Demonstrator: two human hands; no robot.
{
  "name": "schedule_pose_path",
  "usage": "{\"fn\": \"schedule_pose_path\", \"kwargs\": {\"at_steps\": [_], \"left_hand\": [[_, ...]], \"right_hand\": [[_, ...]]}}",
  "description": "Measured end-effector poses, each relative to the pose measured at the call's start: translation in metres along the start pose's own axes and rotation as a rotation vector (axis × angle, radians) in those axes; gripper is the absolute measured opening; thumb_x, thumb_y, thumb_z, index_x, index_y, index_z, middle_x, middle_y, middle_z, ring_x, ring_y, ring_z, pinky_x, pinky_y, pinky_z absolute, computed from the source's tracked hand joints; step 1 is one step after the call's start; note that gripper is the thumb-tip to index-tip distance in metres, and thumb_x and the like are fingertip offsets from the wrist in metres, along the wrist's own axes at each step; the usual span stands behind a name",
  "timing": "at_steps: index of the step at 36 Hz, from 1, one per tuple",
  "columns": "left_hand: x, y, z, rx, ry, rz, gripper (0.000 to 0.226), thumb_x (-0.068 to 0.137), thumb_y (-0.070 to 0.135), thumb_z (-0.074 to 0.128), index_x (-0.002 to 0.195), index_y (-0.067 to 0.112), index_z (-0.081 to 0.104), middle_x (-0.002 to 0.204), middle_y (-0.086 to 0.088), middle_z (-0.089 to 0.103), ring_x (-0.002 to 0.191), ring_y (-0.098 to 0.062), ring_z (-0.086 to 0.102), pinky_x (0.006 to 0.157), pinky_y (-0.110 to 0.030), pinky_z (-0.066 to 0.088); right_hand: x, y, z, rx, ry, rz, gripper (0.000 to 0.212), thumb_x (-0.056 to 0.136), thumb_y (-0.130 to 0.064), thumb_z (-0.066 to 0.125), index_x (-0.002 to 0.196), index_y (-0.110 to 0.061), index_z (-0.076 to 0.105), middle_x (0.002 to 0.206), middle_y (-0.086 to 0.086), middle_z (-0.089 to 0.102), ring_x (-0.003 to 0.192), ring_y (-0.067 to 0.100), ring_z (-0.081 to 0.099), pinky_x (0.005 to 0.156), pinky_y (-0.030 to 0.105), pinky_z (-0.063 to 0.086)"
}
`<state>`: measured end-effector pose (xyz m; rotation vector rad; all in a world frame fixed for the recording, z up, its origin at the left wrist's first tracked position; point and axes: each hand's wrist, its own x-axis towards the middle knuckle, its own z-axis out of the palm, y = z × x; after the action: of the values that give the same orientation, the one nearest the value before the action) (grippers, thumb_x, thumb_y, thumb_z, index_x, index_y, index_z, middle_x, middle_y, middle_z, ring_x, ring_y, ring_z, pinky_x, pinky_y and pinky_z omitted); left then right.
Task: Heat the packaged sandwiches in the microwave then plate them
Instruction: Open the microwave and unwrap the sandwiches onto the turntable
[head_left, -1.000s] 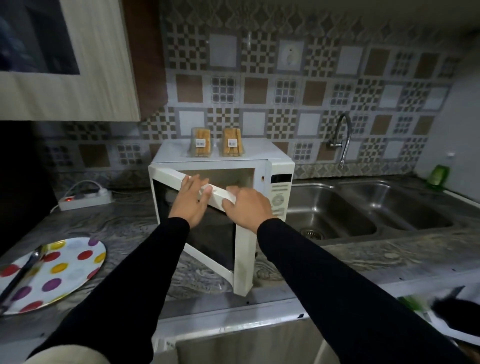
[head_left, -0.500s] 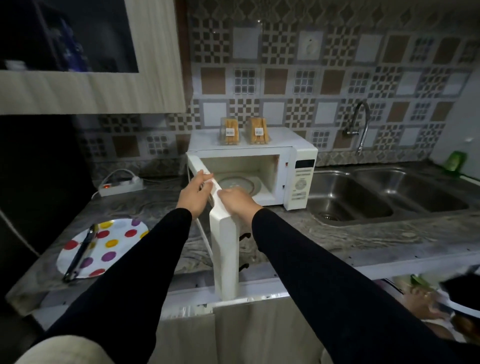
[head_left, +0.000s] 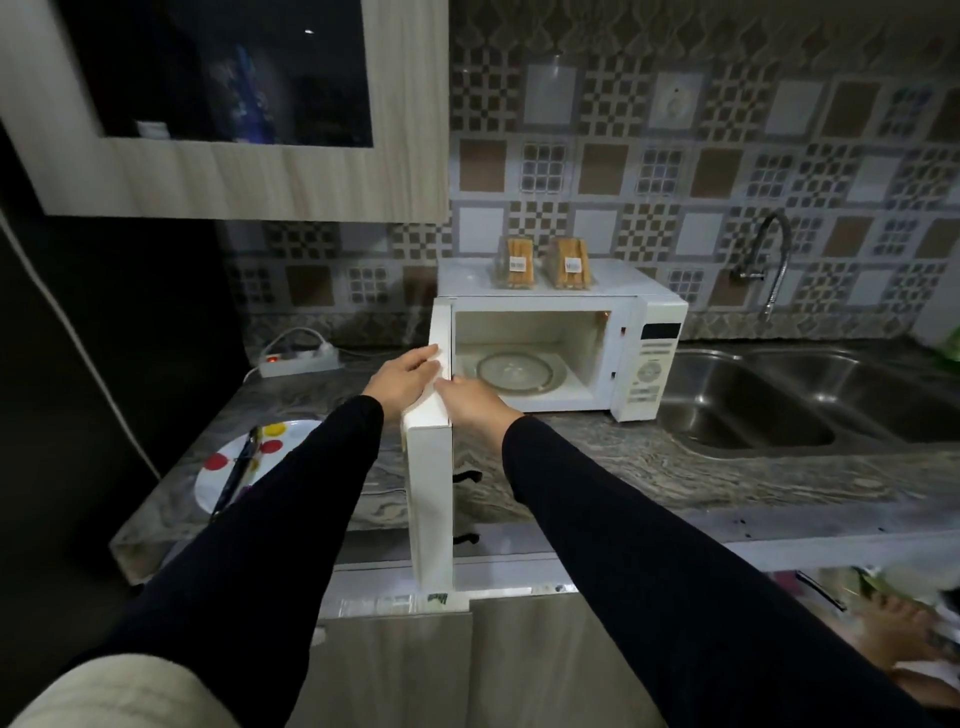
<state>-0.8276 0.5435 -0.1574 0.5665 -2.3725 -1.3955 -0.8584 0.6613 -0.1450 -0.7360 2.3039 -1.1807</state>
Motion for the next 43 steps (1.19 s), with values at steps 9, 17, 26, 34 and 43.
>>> {"fn": "schedule_pose_path", "kwargs": {"at_steps": [9, 17, 26, 34, 43], "left_hand": [[-0.005, 0.001, -0.02, 0.044, -0.03, -0.035, 0.041, 0.098, 0.026, 0.05, 0.139, 0.019, 0.05, 0.14, -0.003, 0.052, 0.128, -0.019, 0.051, 0.113, -0.035, 0.036], [-0.003, 0.01, -0.021, 0.105, -0.038, -0.041, 0.043, 0.098, 0.027, 0.051, 0.139, 0.016, 0.049, 0.138, -0.007, 0.054, 0.125, -0.022, 0.053, 0.112, -0.037, 0.038], [0.019, 0.045, -0.017, 0.245, 0.073, 0.063, 0.044, 0.098, 0.032, 0.049, 0.138, 0.016, 0.05, 0.141, -0.006, 0.052, 0.131, -0.022, 0.048, 0.112, -0.031, 0.034], [0.055, 0.089, 0.012, 0.242, 0.046, 0.139, 0.043, 0.096, 0.032, 0.051, 0.136, 0.015, 0.052, 0.141, -0.005, 0.051, 0.132, -0.02, 0.046, 0.111, -0.029, 0.034], [0.118, 0.127, 0.059, 0.287, 0.081, 0.126, 0.045, 0.098, 0.034, 0.048, 0.139, 0.016, 0.049, 0.143, -0.005, 0.049, 0.131, -0.022, 0.047, 0.108, -0.028, 0.035]], "right_hand": [[0.005, -0.009, 0.016, -0.107, 0.018, -0.011, 0.05, 0.103, -0.031, 0.024, 0.14, -0.004, 0.041, 0.141, 0.015, 0.046, 0.126, 0.029, 0.045, 0.086, 0.028, 0.031], [0.005, -0.008, 0.012, -0.137, 0.02, -0.02, 0.054, 0.1, -0.036, 0.023, 0.136, -0.001, 0.044, 0.132, 0.018, 0.051, 0.115, 0.029, 0.049, 0.083, 0.03, 0.031], [0.001, -0.008, -0.03, -0.207, 0.14, -0.015, 0.057, 0.104, -0.037, 0.025, 0.148, 0.0, 0.028, 0.155, 0.017, 0.028, 0.143, 0.03, 0.027, 0.111, 0.031, 0.026], [0.026, 0.007, -0.083, -0.202, 0.217, 0.016, 0.059, 0.102, -0.04, 0.03, 0.148, -0.004, 0.029, 0.156, 0.013, 0.028, 0.141, 0.029, 0.032, 0.11, 0.032, 0.029], [0.086, 0.031, -0.155, -0.11, 0.247, -0.011, 0.059, 0.103, -0.038, 0.031, 0.149, -0.002, 0.025, 0.157, 0.014, 0.026, 0.143, 0.029, 0.029, 0.111, 0.031, 0.027]]}}
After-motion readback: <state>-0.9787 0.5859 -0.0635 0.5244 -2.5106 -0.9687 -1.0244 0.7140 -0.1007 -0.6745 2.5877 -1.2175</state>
